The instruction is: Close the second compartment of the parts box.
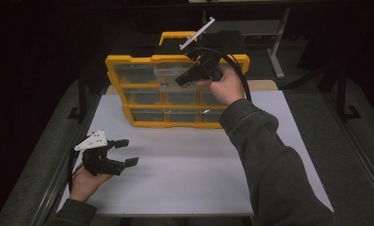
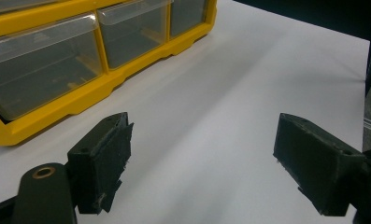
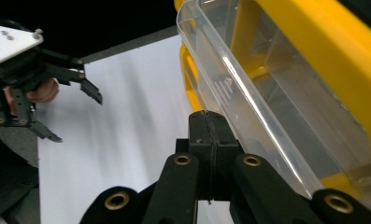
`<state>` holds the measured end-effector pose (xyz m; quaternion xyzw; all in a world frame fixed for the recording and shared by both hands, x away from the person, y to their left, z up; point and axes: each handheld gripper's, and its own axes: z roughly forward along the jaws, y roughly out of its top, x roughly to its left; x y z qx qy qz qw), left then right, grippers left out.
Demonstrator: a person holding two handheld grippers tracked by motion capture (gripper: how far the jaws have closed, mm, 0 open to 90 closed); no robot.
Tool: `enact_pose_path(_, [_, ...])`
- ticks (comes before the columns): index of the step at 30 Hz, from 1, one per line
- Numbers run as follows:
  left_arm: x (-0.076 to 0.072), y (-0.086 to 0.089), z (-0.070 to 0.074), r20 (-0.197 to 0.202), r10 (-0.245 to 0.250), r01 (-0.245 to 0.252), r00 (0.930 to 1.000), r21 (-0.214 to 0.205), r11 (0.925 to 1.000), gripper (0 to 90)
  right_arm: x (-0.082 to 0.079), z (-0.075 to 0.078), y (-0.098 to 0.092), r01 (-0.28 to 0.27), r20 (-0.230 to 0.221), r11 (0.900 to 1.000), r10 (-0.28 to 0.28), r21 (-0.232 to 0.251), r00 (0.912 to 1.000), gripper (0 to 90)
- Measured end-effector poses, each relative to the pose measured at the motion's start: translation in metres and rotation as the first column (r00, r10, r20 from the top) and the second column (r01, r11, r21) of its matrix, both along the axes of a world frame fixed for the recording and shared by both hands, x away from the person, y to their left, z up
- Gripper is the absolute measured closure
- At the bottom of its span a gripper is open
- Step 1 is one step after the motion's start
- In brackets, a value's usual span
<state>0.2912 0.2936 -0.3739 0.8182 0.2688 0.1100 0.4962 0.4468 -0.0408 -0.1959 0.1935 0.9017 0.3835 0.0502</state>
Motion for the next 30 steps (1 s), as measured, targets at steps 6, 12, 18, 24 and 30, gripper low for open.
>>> enact_pose_path(6, [-0.001,0.000,0.000,-0.008,0.007,-0.008,0.9999,-0.010,0.9999,18.7,0.007,0.000,0.000,0.014,-0.004,0.9999,-0.014,-0.001,0.9999,88.8])
enact_pose_path(12, [0.000,0.000,0.000,-0.001,0.003,-0.003,1.0000,0.002,1.0000,18.7,0.011,0.001,0.001,0.027,-0.004,0.9996,-0.027,-0.005,0.9996,88.8])
enact_pose_path(18, [0.000,0.000,0.000,-0.001,0.003,-0.003,1.0000,0.000,1.0000,18.7,0.016,0.005,-0.001,0.051,0.004,0.9986,-0.051,-0.014,0.9987,88.8])
enact_pose_path(24, [-0.001,0.000,0.000,-0.009,0.008,-0.008,0.9999,-0.010,0.9999,18.7,0.018,0.005,0.000,0.074,0.008,0.9972,-0.073,-0.013,0.9973,88.9])
enact_pose_path(30, [0.000,-0.001,0.000,-0.004,0.002,-0.002,1.0000,-0.006,1.0000,18.7,0.015,0.005,0.001,0.096,0.075,0.9950,-0.093,-0.030,0.9929,88.9])
